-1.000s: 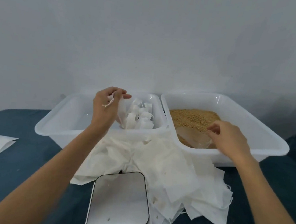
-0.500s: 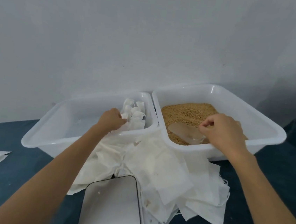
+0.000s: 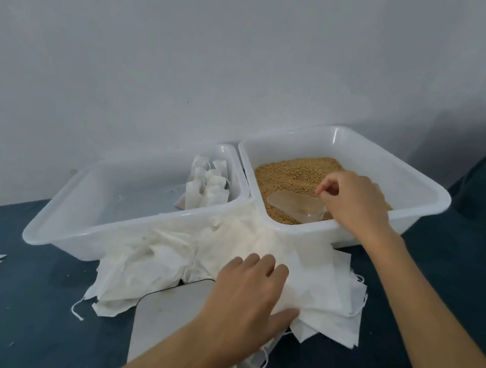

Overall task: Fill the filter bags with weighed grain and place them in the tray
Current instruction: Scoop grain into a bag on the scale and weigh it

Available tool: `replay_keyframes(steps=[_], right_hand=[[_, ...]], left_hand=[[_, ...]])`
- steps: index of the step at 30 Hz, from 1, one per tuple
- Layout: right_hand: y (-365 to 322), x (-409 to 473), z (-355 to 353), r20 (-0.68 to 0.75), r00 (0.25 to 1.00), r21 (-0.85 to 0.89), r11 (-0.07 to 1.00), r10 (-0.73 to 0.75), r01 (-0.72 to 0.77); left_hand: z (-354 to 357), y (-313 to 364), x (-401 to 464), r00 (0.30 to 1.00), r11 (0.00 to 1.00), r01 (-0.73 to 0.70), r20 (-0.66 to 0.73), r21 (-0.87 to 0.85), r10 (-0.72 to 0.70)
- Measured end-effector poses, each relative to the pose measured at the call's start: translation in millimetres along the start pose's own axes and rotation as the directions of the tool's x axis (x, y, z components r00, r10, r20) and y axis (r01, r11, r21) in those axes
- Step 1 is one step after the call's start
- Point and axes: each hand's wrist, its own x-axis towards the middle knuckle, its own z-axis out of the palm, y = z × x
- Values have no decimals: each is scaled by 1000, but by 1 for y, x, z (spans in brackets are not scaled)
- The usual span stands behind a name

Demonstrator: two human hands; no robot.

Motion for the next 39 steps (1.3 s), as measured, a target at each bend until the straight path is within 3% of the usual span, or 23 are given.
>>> replay_keyframes(steps=[8,15,19,21,24,26,27,29,32,36,39], right_hand=[[2,2,4,-15,1000,-20,1000,-19,19],[3,0,2,-13,999,7,999,-40,40],[3,-1,3,-48,997,32,998,-60,61],[3,-1,3,-134,986,62,993,-95,104],[-15,-10,-1,-377,903,187,939,-204,290],[-38,-23,-2,-416,878,372,837,-235,400],[-52,-32,0,-336,913,517,765,-231,384],[-79,-51,6,-35,964,753,627,-265,199],[-99,-68,19,341,875,742,670,-345,-25],[-101,-77,30,536,776,774,559,-332,-296],[-93,-75,27,591,710,795,425,-382,-433]], left_hand=[[7,-8,3,987,984,148,72,-103,-141],[-1,-9,5,963,858,263,66,-442,-262],[-11,-16,7,924,676,307,41,-670,-380],[-17,-24,9,897,578,301,20,-758,-441],[-22,-40,7,859,430,246,-10,-869,-512],[-21,-52,0,827,259,170,-5,-951,-562],[-20,-57,-4,813,182,140,8,-973,-582],[-18,-65,-14,783,79,108,36,-991,-621],[-17,-74,-28,749,-34,88,89,-996,-657],[-19,-82,-40,773,-141,62,137,-988,-619],[-19,-82,-41,776,-183,51,154,-982,-612]])
